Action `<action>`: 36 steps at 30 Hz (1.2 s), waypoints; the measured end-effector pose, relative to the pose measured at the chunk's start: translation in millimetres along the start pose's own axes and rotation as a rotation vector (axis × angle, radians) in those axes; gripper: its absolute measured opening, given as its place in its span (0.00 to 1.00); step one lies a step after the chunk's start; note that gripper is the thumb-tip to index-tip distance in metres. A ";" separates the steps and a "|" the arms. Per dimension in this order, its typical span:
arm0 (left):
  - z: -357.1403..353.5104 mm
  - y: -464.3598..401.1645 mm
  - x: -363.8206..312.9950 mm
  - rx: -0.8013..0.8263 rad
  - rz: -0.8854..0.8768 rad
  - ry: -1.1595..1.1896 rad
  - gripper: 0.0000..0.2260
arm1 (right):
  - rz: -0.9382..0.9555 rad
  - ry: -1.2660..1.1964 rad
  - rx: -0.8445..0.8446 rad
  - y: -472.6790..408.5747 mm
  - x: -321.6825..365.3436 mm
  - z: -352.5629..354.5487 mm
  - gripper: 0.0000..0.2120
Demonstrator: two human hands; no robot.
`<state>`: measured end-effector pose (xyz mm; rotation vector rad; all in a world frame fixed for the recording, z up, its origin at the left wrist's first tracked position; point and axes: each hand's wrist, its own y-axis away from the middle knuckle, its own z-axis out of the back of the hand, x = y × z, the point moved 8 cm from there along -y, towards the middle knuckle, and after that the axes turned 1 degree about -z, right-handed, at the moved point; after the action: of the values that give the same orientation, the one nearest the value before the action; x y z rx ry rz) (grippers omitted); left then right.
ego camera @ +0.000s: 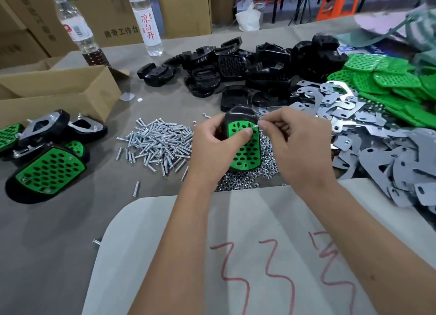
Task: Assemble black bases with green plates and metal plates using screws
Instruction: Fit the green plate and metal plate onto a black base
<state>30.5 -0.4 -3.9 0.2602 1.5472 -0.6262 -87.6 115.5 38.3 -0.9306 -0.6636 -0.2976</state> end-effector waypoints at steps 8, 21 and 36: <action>-7.2 4.0 -2.7 0.026 -0.040 0.030 0.06 | -0.250 -0.245 0.090 2.1 -19.8 -10.1 0.04; 72.3 5.3 -12.9 -0.392 0.168 -1.032 0.10 | -0.615 -0.790 0.110 4.6 -57.0 -17.3 0.10; 66.2 7.9 -3.0 -0.384 0.175 -0.596 0.04 | -0.650 -0.690 0.018 8.9 -65.7 -11.9 0.11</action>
<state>90.9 -28.5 -0.4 -0.0822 1.0232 -0.2242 -128.6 108.2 -14.6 -0.7704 -1.6099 -0.5491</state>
